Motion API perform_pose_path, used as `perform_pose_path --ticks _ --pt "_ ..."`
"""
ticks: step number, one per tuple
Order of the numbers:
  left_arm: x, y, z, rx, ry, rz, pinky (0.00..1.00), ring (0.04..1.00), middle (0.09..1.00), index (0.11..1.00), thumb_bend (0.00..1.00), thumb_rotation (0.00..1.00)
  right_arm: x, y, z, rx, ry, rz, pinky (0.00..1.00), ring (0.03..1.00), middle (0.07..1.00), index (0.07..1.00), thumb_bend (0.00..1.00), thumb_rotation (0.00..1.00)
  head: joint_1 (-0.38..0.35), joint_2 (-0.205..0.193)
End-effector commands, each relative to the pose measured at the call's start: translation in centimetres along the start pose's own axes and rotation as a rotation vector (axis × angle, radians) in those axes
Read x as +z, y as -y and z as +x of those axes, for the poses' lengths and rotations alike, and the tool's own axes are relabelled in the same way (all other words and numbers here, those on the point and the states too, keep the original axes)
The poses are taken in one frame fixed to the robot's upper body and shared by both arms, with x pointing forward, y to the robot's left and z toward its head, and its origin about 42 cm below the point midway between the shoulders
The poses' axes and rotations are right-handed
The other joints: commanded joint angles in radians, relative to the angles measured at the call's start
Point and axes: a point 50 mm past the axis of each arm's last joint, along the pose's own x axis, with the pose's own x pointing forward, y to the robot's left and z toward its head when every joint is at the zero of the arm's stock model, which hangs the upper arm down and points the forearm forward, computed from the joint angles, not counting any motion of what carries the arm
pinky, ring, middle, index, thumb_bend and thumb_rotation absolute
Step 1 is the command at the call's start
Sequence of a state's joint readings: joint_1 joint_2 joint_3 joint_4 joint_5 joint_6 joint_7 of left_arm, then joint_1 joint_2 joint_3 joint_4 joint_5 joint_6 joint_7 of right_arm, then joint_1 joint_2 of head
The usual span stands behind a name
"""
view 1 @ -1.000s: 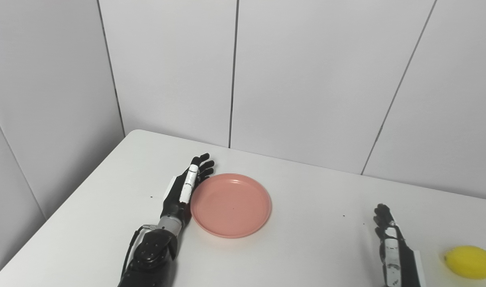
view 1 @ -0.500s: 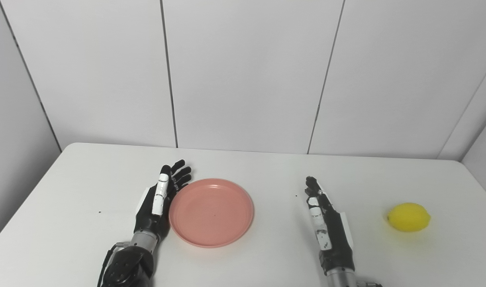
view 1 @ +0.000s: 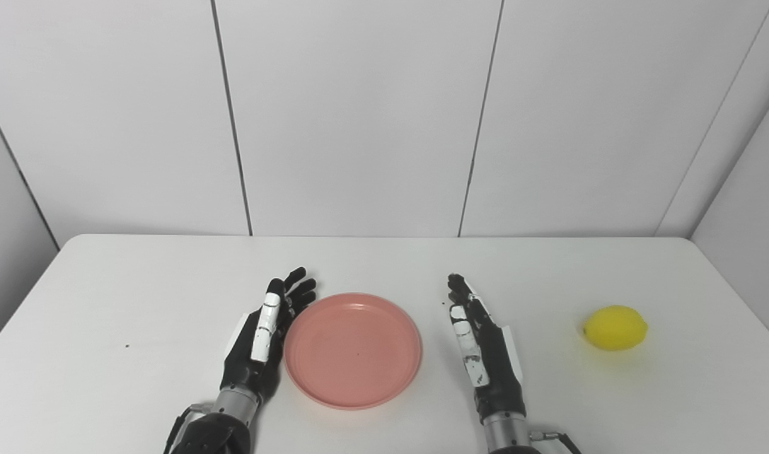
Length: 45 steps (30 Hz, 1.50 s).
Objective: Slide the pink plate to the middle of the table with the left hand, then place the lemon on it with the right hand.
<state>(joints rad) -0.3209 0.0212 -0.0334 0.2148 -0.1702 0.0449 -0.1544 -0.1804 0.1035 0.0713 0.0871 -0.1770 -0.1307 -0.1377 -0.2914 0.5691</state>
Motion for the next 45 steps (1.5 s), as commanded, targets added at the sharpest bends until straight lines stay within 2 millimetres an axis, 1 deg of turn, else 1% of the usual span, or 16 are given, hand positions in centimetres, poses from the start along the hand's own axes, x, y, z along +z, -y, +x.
perform_pose_path --ticks 1,7,11,18,20,22,24,25,26,32,36,37,40,41,43,45 --pt "0.6 0.7 0.2 -0.011 0.015 0.01 0.95 0.909 0.893 0.887 0.62 1.0 2.0 -0.7 1.2 0.002 0.115 0.019 0.91 0.907 0.902 0.873 0.6 0.96 -0.009 0.004" --pt "0.9 1.6 -0.1 0.001 0.027 -0.001 0.96 0.908 0.89 0.877 0.63 1.0 2.1 -0.8 1.2 0.004 0.104 0.02 0.93 0.924 0.911 0.886 0.61 0.97 -0.032 0.013" --pt "0.8 2.1 -0.2 -0.01 0.029 -0.003 0.97 0.909 0.891 0.878 0.64 1.0 2.3 -0.7 1.4 0.0 0.105 0.022 0.92 0.92 0.91 0.885 0.61 0.96 -0.048 0.016" --pt "-0.4 2.2 -0.1 -0.037 0.019 -0.005 0.92 0.895 0.888 0.885 0.66 1.0 2.5 -0.6 1.7 -0.01 0.104 0.002 0.91 0.908 0.902 0.876 0.67 0.97 -0.103 0.018" --pt "-0.6 2.3 0.0 -0.047 0.02 -0.007 0.91 0.891 0.889 0.881 0.66 1.0 2.7 -0.3 1.9 -0.016 0.118 0.004 0.93 0.919 0.907 0.88 0.66 0.98 -0.126 0.015" --pt "-0.8 2.2 0.0 -0.059 0.019 0.003 0.9 0.89 0.89 0.878 0.66 1.0 2.9 0.2 1.9 -0.037 0.128 -0.002 0.94 0.938 0.916 0.886 0.66 0.98 -0.134 0.016" --pt "-0.9 2.0 0.1 -0.071 0.023 0.018 0.9 0.889 0.89 0.876 0.66 1.0 3.2 0.9 1.7 -0.064 0.137 -0.025 0.93 0.927 0.911 0.882 0.67 0.97 -0.147 0.021" --pt "-0.8 1.8 0.2 -0.079 0.027 0.026 0.9 0.889 0.89 0.876 0.66 1.0 3.5 1.5 1.5 -0.085 0.144 -0.045 0.93 0.926 0.911 0.881 0.67 0.97 -0.161 0.019" --pt "-0.7 1.6 0.3 -0.083 0.029 0.032 0.91 0.888 0.887 0.878 0.67 1.0 3.8 2.2 1.3 -0.105 0.152 -0.067 0.93 0.927 0.916 0.892 0.64 0.94 -0.168 0.019" --pt "-0.6 0.7 0.7 -0.097 0.04 0.093 0.9 0.878 0.877 0.876 0.67 1.0 6.2 6.0 0.8 -0.26 0.194 -0.274 0.87 0.909 0.903 0.876 0.66 0.91 -0.199 0.015" --pt "-0.8 0.3 1.0 -0.108 0.048 0.146 0.91 0.875 0.871 0.87 0.69 1.0 7.6 8.2 0.6 -0.363 0.196 -0.403 0.9 0.921 0.912 0.883 0.66 0.78 -0.227 0.006" --pt "-0.8 0.2 1.0 -0.111 0.049 0.154 0.92 0.88 0.874 0.873 0.69 1.0 7.8 8.6 0.6 -0.386 0.194 -0.428 0.89 0.924 0.916 0.884 0.69 0.75 -0.227 0.006" --pt "-0.9 -0.2 1.1 -0.118 0.052 0.163 0.94 0.884 0.877 0.874 0.69 1.0 8.0 9.5 0.5 -0.444 0.175 -0.518 0.88 0.922 0.921 0.886 0.73 0.71 -0.249 -0.002" --pt "-1.0 -0.3 1.1 -0.118 0.05 0.163 0.94 0.885 0.878 0.874 0.68 1.0 8.0 9.8 0.5 -0.462 0.166 -0.539 0.89 0.931 0.932 0.897 0.74 0.64 -0.251 -0.003" --pt "-1.1 -0.6 1.2 -0.113 0.055 0.168 0.95 0.884 0.877 0.872 0.69 1.0 8.0 10.5 0.5 -0.492 0.149 -0.568 0.88 0.924 0.934 0.901 0.77 0.57 -0.253 -0.004" --pt "-1.2 -0.9 1.2 -0.101 0.067 0.179 0.92 0.869 0.864 0.86 0.69 1.0 7.9 11.1 0.6 -0.516 0.133 -0.599 0.85 0.913 0.937 0.91 0.79 0.51 -0.255 -0.007"
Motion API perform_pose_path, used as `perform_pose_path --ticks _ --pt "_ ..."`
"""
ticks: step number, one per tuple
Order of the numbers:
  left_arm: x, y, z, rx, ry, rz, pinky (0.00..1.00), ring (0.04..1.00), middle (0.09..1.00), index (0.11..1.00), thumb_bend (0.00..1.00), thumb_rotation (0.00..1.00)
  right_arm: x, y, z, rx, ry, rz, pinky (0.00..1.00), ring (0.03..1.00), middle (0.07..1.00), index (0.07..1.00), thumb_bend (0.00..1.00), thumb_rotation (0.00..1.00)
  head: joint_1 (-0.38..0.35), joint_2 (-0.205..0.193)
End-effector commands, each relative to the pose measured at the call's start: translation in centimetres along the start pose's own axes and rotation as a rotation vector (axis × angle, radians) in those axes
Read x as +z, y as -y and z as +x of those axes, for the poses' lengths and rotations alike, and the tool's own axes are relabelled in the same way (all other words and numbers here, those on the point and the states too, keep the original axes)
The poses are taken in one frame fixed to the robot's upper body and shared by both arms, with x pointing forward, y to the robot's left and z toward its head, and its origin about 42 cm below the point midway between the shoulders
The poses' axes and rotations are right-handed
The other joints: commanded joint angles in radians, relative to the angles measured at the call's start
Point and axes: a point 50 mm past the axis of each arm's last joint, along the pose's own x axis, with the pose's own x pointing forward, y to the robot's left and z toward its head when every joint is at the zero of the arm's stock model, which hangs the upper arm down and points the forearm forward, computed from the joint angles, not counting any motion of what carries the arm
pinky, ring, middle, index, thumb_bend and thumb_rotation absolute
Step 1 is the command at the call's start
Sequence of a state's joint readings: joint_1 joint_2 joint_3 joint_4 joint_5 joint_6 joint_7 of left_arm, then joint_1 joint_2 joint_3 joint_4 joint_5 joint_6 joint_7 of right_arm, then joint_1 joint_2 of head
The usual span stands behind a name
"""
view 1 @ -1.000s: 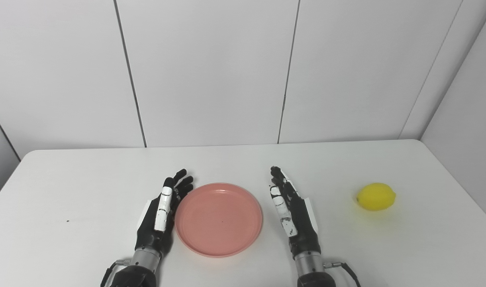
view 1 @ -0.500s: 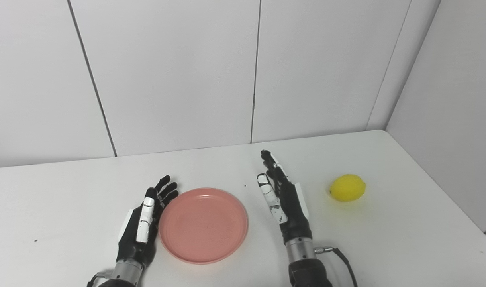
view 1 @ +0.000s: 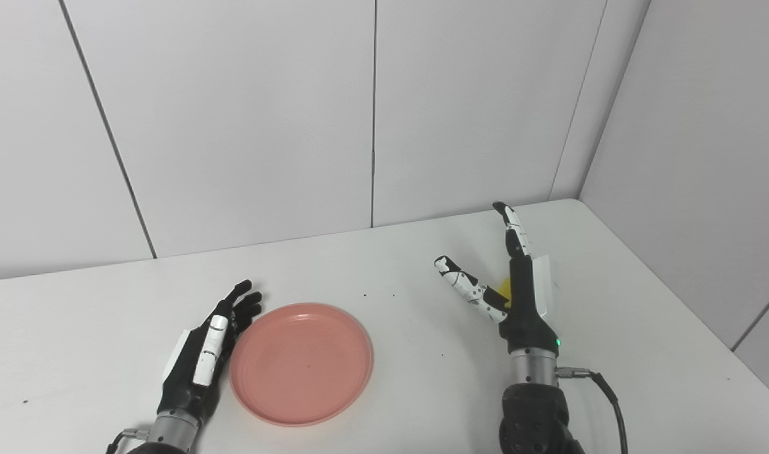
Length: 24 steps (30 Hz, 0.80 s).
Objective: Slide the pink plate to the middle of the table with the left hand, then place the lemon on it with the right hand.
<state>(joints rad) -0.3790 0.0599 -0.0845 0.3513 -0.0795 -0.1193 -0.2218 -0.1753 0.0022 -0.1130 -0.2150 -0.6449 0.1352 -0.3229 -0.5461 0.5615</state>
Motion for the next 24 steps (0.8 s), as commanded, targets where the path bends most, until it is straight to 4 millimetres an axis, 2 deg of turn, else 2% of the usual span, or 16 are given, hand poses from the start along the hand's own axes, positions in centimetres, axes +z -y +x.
perform_pose_path --ticks 1,7,13,24 --pt "-0.6 -0.8 -0.4 0.017 0.018 0.037 0.91 0.865 0.86 0.856 0.7 1.0 0.8 1.1 1.3 -0.068 0.031 -0.029 0.85 0.914 0.94 0.915 0.8 0.48 0.0 0.0" --pt "-0.6 -1.5 -0.5 0.019 0.032 0.087 0.89 0.865 0.867 0.86 0.75 1.0 -0.6 2.3 1.8 -0.093 -0.026 -0.109 0.83 0.913 0.948 0.924 0.84 0.4 -0.009 -0.002" --pt "-0.5 -1.7 -0.6 0.017 0.045 0.094 0.87 0.882 0.885 0.871 0.76 1.0 -2.7 3.1 2.2 -0.091 -0.076 -0.17 0.82 0.913 0.951 0.925 0.87 0.33 -0.004 -0.004" --pt "-0.3 -1.6 -0.7 0.022 0.036 0.085 0.88 0.88 0.882 0.868 0.75 1.0 -5.5 4.4 3.4 -0.07 -0.197 -0.282 0.81 0.912 0.938 0.911 0.9 0.32 -0.013 -0.007"
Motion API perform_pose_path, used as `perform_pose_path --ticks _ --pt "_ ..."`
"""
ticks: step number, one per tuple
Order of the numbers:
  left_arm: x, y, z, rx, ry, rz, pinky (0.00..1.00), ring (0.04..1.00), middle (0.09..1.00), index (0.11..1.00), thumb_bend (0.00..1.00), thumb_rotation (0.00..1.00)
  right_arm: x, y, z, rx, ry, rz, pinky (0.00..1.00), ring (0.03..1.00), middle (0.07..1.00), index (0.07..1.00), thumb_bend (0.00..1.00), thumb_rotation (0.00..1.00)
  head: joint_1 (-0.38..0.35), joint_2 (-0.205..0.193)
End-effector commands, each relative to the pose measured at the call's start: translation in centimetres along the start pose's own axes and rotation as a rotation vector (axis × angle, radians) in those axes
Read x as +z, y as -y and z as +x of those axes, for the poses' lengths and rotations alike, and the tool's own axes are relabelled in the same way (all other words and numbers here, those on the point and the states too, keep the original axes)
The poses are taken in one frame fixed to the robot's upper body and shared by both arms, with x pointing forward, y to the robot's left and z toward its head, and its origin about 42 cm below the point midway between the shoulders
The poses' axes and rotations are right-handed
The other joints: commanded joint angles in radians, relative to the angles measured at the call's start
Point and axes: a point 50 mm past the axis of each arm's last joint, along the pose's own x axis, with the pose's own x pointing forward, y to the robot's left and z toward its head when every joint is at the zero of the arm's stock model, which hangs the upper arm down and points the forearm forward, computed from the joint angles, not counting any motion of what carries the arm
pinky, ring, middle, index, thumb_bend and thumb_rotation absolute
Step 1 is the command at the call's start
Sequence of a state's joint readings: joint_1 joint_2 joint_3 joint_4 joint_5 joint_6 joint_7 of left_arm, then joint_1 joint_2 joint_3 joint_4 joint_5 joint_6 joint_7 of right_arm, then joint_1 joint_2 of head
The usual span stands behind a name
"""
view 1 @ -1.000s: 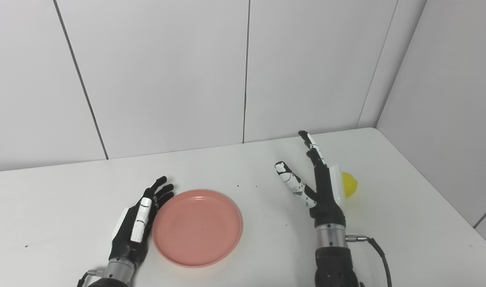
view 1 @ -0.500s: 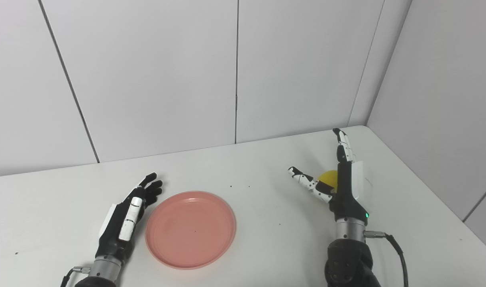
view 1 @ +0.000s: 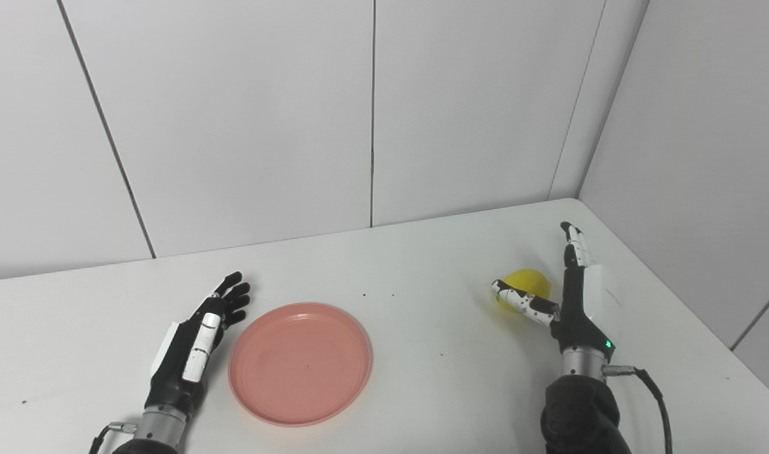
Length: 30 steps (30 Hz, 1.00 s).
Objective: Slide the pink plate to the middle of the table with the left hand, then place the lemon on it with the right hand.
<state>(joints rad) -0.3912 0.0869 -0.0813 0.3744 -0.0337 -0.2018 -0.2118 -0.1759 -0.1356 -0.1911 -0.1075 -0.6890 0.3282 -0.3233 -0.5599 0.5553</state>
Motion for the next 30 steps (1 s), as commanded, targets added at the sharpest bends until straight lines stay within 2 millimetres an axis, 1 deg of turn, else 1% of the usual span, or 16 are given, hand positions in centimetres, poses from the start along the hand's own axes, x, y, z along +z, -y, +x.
perform_pose_path --ticks 1,5,8,9,15,22,30 --pt "-0.7 -0.3 -0.8 0.011 -0.019 0.0 0.88 0.882 0.883 0.87 0.76 1.0 0.7 0.7 1.5 -0.036 0.007 -0.012 0.81 0.912 0.937 0.91 0.9 0.32 0.001 -0.001" --pt "-1.1 -0.4 -0.8 0.006 -0.02 -0.002 0.89 0.882 0.882 0.874 0.76 1.0 -0.1 0.6 2.3 -0.011 -0.022 -0.038 0.85 0.919 0.933 0.914 0.91 0.29 0.0 0.0" --pt "-1.2 -0.4 -1.0 0.001 -0.022 0.001 0.88 0.876 0.878 0.869 0.75 1.0 -0.6 0.4 2.8 0.015 -0.036 -0.054 0.85 0.917 0.932 0.91 0.91 0.26 -0.003 0.002" --pt "-1.2 -0.4 -1.0 -0.001 -0.021 0.002 0.88 0.875 0.878 0.869 0.75 1.0 -0.7 0.3 2.9 0.021 -0.04 -0.055 0.84 0.915 0.931 0.908 0.91 0.24 -0.003 0.002" --pt "-1.3 -0.2 -0.9 -0.003 -0.015 -0.006 0.89 0.865 0.866 0.861 0.73 1.0 -0.9 -0.6 3.3 0.057 -0.059 -0.039 0.79 0.889 0.914 0.89 0.93 0.21 -0.004 0.004" --pt "-1.6 -0.2 -1.0 -0.002 -0.032 -0.023 0.89 0.872 0.87 0.865 0.73 1.0 -0.6 -1.6 3.6 0.08 -0.063 -0.028 0.75 0.871 0.901 0.867 0.93 0.24 -0.003 0.004" --pt "-1.6 0.0 -1.0 0.001 -0.026 -0.023 0.88 0.868 0.864 0.859 0.72 1.0 -0.1 -2.5 3.5 0.106 -0.023 -0.02 0.74 0.857 0.89 0.861 0.94 0.26 -0.003 0.005"
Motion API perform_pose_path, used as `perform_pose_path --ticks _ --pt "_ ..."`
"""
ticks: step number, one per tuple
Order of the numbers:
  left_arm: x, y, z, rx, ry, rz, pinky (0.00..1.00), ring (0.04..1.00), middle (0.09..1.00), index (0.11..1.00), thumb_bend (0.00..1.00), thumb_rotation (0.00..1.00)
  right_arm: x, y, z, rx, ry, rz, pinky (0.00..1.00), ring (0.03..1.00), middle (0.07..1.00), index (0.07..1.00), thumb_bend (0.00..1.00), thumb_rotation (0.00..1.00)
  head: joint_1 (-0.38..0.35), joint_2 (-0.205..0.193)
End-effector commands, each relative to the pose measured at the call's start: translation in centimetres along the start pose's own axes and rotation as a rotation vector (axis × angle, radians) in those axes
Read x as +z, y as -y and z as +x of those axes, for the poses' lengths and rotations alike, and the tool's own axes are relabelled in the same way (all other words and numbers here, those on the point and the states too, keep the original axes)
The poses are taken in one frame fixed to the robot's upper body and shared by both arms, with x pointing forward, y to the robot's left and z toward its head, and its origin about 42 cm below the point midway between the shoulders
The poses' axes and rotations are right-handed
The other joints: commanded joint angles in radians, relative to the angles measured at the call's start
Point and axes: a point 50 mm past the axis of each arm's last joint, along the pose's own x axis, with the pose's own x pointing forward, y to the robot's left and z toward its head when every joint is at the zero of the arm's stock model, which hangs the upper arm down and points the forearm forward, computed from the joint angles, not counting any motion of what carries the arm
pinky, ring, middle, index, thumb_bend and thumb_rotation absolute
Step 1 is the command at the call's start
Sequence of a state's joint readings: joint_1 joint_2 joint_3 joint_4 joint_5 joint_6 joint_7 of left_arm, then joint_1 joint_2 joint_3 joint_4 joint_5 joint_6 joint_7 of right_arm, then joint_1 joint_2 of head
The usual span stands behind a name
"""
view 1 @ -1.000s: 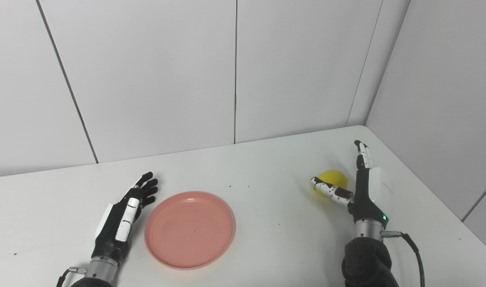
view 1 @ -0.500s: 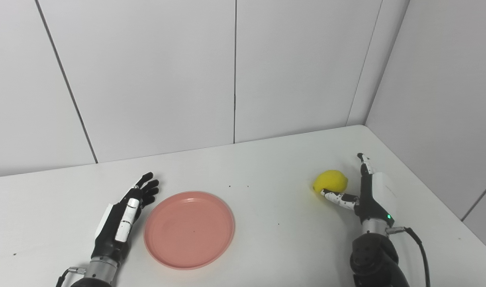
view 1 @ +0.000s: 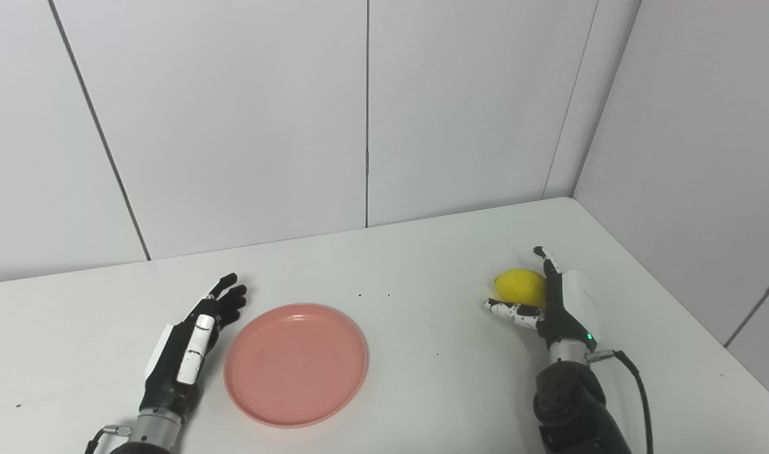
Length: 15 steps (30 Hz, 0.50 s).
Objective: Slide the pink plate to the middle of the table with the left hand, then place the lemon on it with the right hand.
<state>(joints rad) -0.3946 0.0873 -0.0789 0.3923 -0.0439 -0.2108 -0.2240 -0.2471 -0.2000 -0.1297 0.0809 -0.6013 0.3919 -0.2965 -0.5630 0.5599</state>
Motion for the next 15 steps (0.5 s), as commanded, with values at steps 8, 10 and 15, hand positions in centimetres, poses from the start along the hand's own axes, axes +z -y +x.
perform_pose_path --ticks 8,10,15 --pt "-1.5 0.0 -1.0 0.014 -0.021 -0.004 0.88 0.865 0.864 0.859 0.71 1.0 2.0 0.0 0.7 -0.065 0.104 0.037 0.69 0.797 0.846 0.81 0.81 0.09 0.007 0.004" --pt "-1.4 0.0 -1.0 0.013 -0.019 -0.009 0.88 0.866 0.865 0.86 0.71 1.0 1.9 -0.1 0.6 -0.088 0.1 0.047 0.55 0.649 0.735 0.739 0.71 0.01 0.007 0.004" --pt "-1.2 0.2 -1.0 0.012 -0.016 -0.015 0.88 0.869 0.868 0.862 0.71 1.0 1.5 -0.3 0.4 -0.133 0.065 0.039 0.26 0.456 0.506 0.641 0.54 0.0 0.009 0.006"
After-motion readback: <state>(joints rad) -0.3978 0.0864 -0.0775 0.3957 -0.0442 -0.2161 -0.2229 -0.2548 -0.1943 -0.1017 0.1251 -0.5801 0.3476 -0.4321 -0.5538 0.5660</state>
